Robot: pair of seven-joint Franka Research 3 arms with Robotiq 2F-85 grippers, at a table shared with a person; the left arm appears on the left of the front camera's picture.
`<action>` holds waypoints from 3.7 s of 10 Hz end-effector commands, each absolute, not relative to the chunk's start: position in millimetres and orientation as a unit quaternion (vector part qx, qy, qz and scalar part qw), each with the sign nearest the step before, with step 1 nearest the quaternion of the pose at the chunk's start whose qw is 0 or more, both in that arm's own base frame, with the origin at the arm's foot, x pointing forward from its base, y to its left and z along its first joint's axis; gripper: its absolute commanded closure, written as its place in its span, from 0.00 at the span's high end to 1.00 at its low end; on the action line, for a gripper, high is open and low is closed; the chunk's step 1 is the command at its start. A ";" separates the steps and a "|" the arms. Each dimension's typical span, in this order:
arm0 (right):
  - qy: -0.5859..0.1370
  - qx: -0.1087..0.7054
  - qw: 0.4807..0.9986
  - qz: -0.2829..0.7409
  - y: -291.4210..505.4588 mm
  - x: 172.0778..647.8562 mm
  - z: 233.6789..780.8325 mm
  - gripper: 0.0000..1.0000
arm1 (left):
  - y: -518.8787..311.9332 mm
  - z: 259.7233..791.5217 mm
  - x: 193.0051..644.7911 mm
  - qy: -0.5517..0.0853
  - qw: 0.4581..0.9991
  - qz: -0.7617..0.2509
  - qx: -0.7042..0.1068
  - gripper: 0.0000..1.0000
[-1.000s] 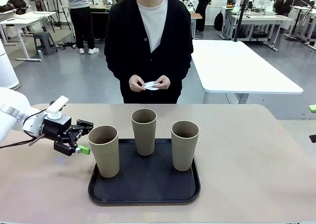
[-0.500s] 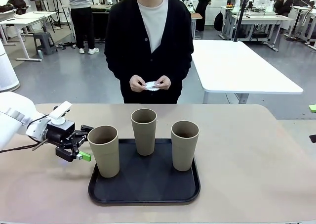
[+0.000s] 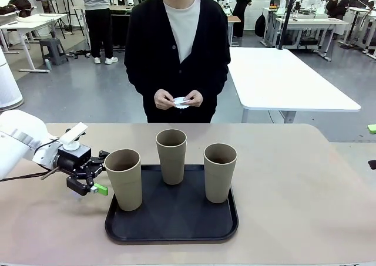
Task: Place coasters on the table and set cups on them.
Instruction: Pick up one Reusable plastic cup and place it on a coaster set by the human.
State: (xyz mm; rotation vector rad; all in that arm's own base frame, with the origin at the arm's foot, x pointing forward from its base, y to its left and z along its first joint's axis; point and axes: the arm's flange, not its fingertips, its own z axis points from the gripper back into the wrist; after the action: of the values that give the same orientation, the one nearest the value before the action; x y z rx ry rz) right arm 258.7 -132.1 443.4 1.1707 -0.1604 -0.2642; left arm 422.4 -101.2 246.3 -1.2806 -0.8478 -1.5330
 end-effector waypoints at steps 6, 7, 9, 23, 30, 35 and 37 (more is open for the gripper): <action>-0.078 0.557 0.818 -0.122 -132.6 260.3 443.4 1.00 | -128.5 236.7 434.7 -0.342 0.429 -0.642 -0.535 1.00; -0.078 0.557 0.818 -0.122 -132.6 260.3 443.4 1.00 | -134.0 235.8 433.7 -0.335 0.428 -0.645 -0.537 1.00; -0.078 0.557 0.818 -0.122 -132.6 260.3 443.4 1.00 | -145.1 231.8 431.6 -0.323 0.432 -0.648 -0.538 1.00; -0.078 0.557 0.818 -0.122 -132.6 260.3 443.4 1.00 | -147.3 320.9 415.3 -0.349 0.459 -0.646 -0.500 0.26; -0.078 0.557 0.818 -0.122 -132.6 260.3 443.4 1.00 | -126.9 450.9 443.3 -0.416 0.508 -0.568 -0.496 0.26; -0.078 0.557 0.818 -0.122 -132.6 260.3 443.4 1.00 | -126.9 453.3 441.6 -0.408 0.507 -0.585 -0.485 0.26; -0.078 0.557 0.818 -0.122 -132.6 260.3 443.4 1.00 | -126.5 450.4 440.5 -0.406 0.508 -0.583 -0.487 0.83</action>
State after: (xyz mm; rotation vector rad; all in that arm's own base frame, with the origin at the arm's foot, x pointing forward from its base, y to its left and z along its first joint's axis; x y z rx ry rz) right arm 258.8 -132.1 443.2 1.1707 -0.1597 -0.2644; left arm 440.6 -126.5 450.5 -1.1731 -0.9788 -1.4058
